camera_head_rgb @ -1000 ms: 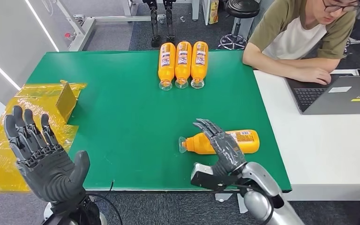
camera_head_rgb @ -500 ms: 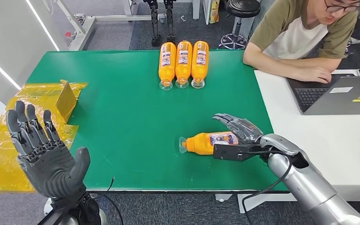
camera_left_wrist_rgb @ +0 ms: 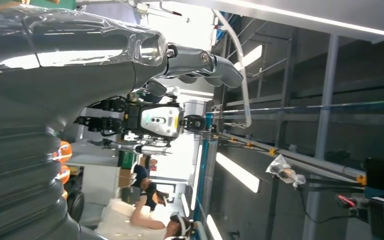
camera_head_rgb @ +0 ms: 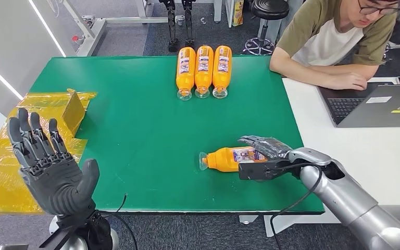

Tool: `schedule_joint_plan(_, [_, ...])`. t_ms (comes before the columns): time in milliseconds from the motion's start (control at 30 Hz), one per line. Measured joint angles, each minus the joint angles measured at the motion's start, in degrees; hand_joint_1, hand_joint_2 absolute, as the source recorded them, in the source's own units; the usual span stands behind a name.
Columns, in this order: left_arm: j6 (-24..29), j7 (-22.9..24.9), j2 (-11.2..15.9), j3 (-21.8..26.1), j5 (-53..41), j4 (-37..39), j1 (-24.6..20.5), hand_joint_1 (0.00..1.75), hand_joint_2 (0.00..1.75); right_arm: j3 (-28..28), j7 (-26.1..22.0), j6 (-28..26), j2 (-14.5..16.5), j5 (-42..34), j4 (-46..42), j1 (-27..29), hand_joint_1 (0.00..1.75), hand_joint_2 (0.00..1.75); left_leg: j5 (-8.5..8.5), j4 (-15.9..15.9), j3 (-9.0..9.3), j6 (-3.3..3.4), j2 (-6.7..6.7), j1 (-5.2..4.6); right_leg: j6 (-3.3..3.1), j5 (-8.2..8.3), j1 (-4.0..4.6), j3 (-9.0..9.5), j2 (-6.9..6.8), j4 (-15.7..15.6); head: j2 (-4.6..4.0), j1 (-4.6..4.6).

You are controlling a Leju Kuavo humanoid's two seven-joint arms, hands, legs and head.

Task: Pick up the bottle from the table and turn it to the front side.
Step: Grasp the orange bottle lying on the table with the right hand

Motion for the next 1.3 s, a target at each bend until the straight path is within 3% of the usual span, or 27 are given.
schedule_joint_plan(167, [0.4,0.4,0.0,0.0,0.3,0.6,-1.1,0.00,1.75,5.7,0.0,0.3,-0.1,-0.9,5.6,-3.1,0.00,1.75,0.00,0.0,-0.01,0.00,-0.02,0.00,0.00,0.00,0.00,0.00,-0.03,0.0,0.00,0.01])
schedule_joint_plan(400, [1.1,0.6,0.0,0.0,0.4,1.1,-1.2,0.00,1.75,9.8,0.0,-6.3,2.3,1.2,15.6,-5.4,0.00,1.75,0.00,0.0,-0.01,0.00,-0.02,0.01,0.00,-0.01,0.02,0.01,-0.04,0.0,0.00,0.00])
schedule_joint_plan(633, [0.1,1.2,-0.1,0.0,0.5,1.4,-1.2,0.00,1.75,10.8,0.7,-10.6,5.5,3.0,24.9,-7.0,0.00,1.75,-0.02,0.0,0.19,0.02,0.02,0.02,0.01,-0.01,0.03,0.16,0.02,0.0,0.00,0.01])
schedule_joint_plan(933, [0.0,1.5,-0.1,0.0,0.2,1.4,-1.2,0.00,1.75,10.8,6.1,-15.2,6.9,10.3,28.0,-6.6,0.00,1.75,-0.05,-0.1,0.77,0.07,0.16,0.03,0.10,-0.02,0.05,0.77,0.13,-0.2,0.00,0.01])
schedule_joint_plan(967, [0.0,1.5,-0.1,0.0,0.2,1.4,-1.2,0.00,1.75,10.8,6.4,-15.2,6.9,10.8,28.1,-6.6,0.23,1.75,-0.03,-0.1,0.82,0.10,0.16,0.03,0.13,0.00,0.05,0.84,0.13,-0.2,0.00,0.01])
schedule_joint_plan(1067, [0.0,1.6,-0.1,0.0,0.1,1.4,-1.2,0.00,1.75,10.8,6.8,-15.2,7.0,11.4,28.3,-6.5,1.54,1.75,0.05,-0.1,0.92,0.21,0.16,0.03,0.22,0.07,0.05,1.00,0.12,-0.3,0.00,0.00])
schedule_joint_plan(1100, [-0.1,1.7,-0.1,0.0,0.1,1.4,-1.2,0.00,1.75,10.8,6.8,-15.2,7.1,11.4,28.4,-6.4,1.75,1.75,0.06,-0.1,0.95,0.23,0.16,0.03,0.24,0.10,0.05,1.04,0.12,-0.3,0.00,0.00])
schedule_joint_plan(1300, [0.0,1.8,-0.1,0.0,0.0,1.5,-1.2,0.00,1.75,9.9,6.1,-15.6,7.1,12.1,28.4,-5.4,1.75,1.75,0.09,0.0,1.06,0.28,0.24,0.04,0.35,0.24,0.04,1.18,0.23,-0.5,0.00,0.01])
